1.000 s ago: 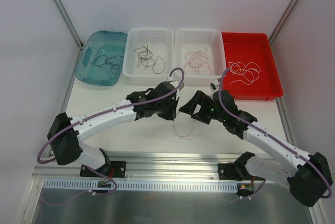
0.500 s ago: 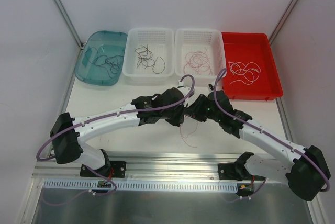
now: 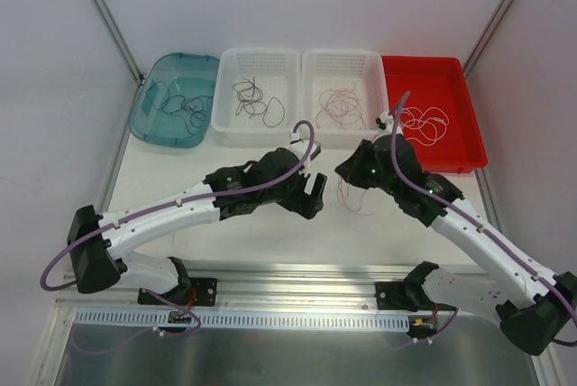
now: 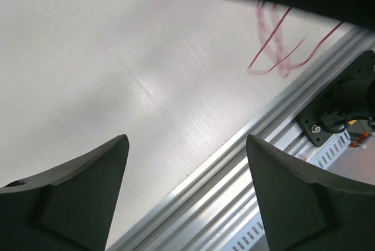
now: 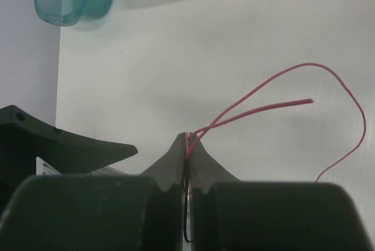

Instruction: Untangle the cables

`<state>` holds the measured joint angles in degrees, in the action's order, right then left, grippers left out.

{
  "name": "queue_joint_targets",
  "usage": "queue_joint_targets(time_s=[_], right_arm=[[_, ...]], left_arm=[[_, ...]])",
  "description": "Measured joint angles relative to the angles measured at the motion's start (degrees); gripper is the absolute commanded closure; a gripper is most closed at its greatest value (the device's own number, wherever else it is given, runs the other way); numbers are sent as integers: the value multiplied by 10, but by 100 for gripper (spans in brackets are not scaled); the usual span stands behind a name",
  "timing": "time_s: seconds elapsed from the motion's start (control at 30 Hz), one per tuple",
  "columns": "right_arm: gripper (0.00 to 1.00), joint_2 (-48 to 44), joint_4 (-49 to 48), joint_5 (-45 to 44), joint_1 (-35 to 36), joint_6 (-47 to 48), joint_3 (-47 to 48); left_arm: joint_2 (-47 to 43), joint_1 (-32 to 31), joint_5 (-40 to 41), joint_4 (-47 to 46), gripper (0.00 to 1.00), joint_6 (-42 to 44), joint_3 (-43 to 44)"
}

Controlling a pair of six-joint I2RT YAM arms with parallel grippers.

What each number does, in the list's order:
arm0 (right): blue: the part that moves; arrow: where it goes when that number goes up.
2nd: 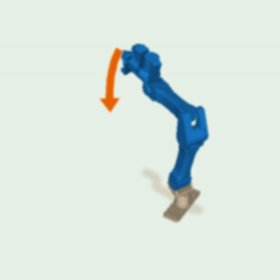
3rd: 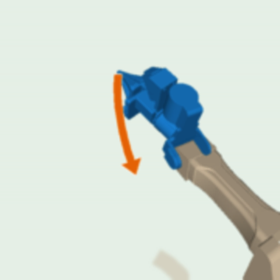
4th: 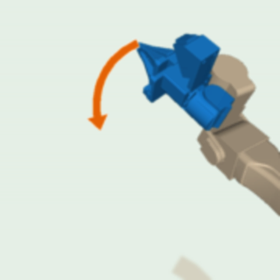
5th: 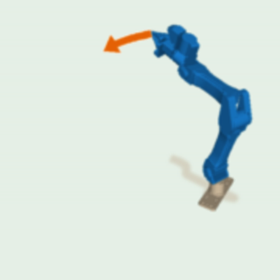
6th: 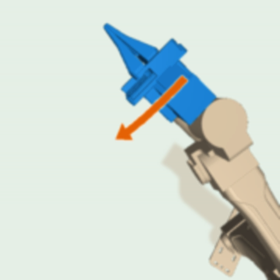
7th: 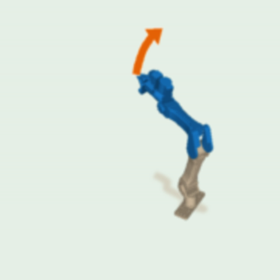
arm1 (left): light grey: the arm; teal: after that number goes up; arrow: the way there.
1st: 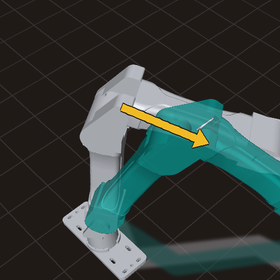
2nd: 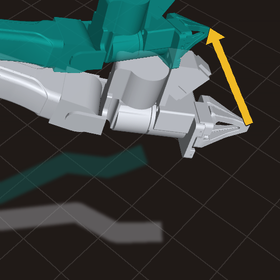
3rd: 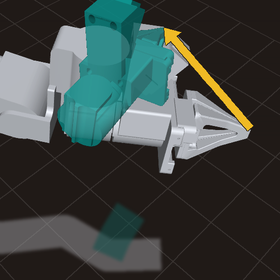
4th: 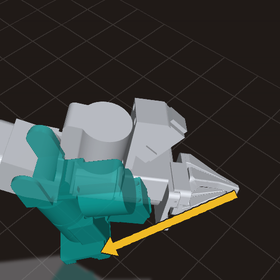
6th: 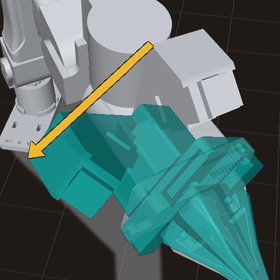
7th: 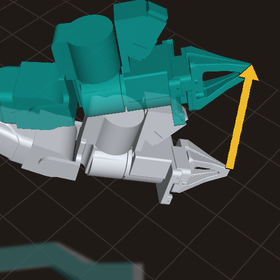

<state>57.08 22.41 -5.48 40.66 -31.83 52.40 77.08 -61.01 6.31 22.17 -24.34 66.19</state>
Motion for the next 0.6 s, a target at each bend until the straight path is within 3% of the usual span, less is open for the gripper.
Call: queue_joint_targets(time_s=[0.1,0.4,0.6], right_arm=[[99,12,30,-16,-26,75,81],[98,175,65,9,-141,269,302],[97,365,64,41,-186,339,473]], left_arm=[[-42,28,2,-4,1,-3,-29],[-248,227,10,27,1,-17,-176],[-355,278,71,60,1,2,-226]])
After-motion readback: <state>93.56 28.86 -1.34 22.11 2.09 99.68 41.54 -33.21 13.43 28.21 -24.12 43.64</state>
